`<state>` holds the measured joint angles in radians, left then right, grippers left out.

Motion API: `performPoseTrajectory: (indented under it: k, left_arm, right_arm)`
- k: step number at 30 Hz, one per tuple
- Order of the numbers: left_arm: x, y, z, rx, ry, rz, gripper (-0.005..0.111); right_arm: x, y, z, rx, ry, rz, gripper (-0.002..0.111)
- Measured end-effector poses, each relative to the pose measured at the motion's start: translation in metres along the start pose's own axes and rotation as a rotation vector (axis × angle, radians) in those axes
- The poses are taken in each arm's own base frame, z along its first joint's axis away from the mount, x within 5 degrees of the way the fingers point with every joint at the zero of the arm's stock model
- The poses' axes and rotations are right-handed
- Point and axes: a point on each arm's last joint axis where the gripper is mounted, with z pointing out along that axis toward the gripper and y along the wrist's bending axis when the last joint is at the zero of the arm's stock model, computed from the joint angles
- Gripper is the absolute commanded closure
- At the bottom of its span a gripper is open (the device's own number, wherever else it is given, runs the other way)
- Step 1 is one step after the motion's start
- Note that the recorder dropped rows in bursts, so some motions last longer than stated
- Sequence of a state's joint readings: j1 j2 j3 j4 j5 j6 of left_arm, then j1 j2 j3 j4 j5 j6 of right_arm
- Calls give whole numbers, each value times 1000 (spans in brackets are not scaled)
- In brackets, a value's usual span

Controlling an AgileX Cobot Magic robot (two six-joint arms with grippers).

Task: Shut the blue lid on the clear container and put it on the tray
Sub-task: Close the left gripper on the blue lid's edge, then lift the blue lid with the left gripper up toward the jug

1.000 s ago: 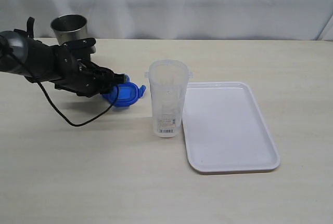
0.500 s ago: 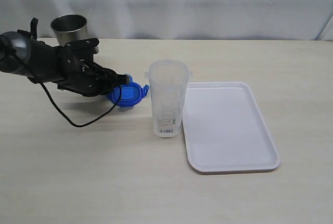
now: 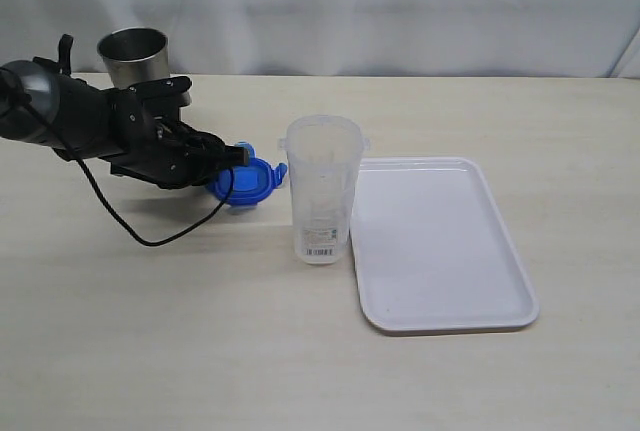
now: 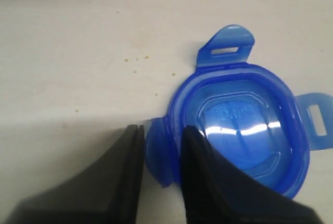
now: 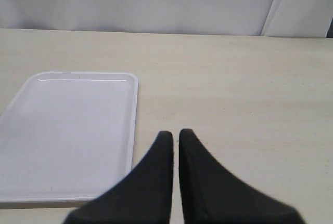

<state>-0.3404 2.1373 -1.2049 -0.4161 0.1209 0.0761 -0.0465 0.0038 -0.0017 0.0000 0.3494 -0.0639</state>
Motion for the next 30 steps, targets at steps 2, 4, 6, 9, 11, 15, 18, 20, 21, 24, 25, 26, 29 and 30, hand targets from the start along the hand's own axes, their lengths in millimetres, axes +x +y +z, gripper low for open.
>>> performPoseTrajectory:
  k: [2,4,6,9,11,15,18,20,21,24,25,26,29,30]
  left_arm:
    - [0,0,0,0,0,-3,83]
    - [1,0,2,-1,5,-5,83]
    - [2,1,3,-2,6,-7,83]
    - [1,1,6,-4,-3,-8,83]
    - [0,1,7,-6,-13,-8,84]
    - [0,2,7,-7,-20,-1,101]
    - [-1,1,7,-7,-24,4,107]
    - [-1,2,7,-8,-24,19,107]
    - [-1,2,7,-8,-22,26,107]
    - [0,1,6,-8,-12,47,107]
    - [0,1,6,-8,-6,60,107]
    - [0,1,4,-7,2,72,107]
    - [-1,-1,-3,-3,32,117,107]
    - [-2,-2,-7,-2,42,134,107]
  right_arm:
    - [0,0,0,0,0,0,104]
    - [0,0,0,0,0,0,104]
    - [0,0,0,0,0,0,104]
    - [0,0,0,0,0,0,104]
    - [0,0,0,0,0,0,104]
    - [0,0,0,0,0,0,104]
    - [0,0,0,0,0,0,104]
    - [0,0,0,0,0,0,104]
    - [0,0,0,0,0,0,104]
    - [0,0,0,0,0,0,104]
    - [0,0,0,0,0,0,104]
    - [0,0,0,0,0,0,104]
    - [0,0,0,0,0,0,104]
    - [0,0,0,0,0,0,104]
